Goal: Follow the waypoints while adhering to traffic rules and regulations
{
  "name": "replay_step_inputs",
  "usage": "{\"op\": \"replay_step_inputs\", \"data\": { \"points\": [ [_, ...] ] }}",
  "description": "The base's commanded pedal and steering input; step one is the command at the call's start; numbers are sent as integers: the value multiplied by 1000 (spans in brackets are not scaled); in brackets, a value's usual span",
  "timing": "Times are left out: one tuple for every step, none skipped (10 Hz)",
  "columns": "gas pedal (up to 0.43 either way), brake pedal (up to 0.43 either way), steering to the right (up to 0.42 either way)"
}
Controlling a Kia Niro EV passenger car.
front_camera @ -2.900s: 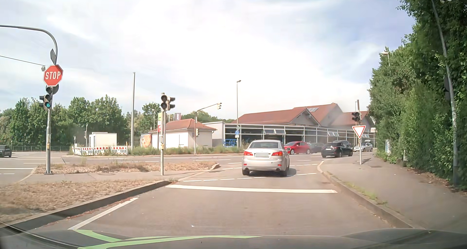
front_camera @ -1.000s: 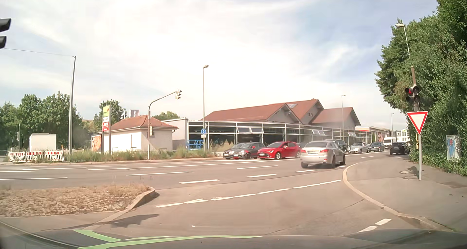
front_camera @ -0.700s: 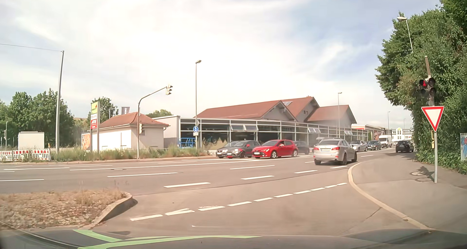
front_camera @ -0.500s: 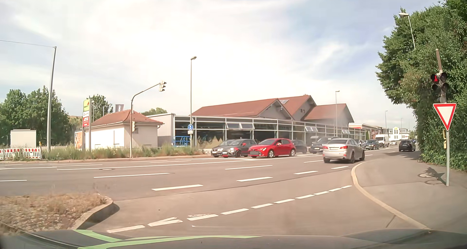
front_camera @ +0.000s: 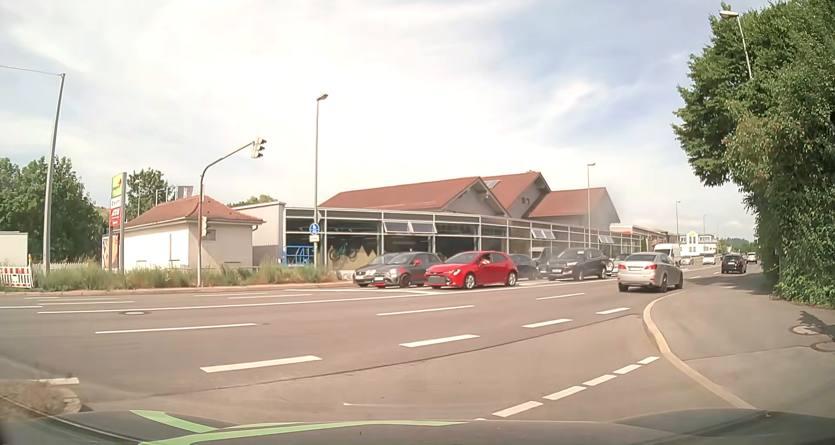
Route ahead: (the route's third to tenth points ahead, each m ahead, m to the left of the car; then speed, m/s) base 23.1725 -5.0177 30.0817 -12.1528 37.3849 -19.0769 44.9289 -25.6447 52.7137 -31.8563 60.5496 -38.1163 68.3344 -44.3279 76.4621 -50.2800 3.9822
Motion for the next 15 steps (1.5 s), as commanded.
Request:
{"op": "replay_step_inputs", "data": {
  "points": [
    [87,0,80],
    [110,0,81],
    [110,0,83],
    [110,0,85],
    [118,0,88],
    [130,0,94],
    [138,0,100],
    [138,0,108],
    [150,0,119],
    [157,0,130],
    [157,0,140],
    [157,0,148],
    [157,0,160],
    [157,0,175],
    [169,0,190]
  ]
}}
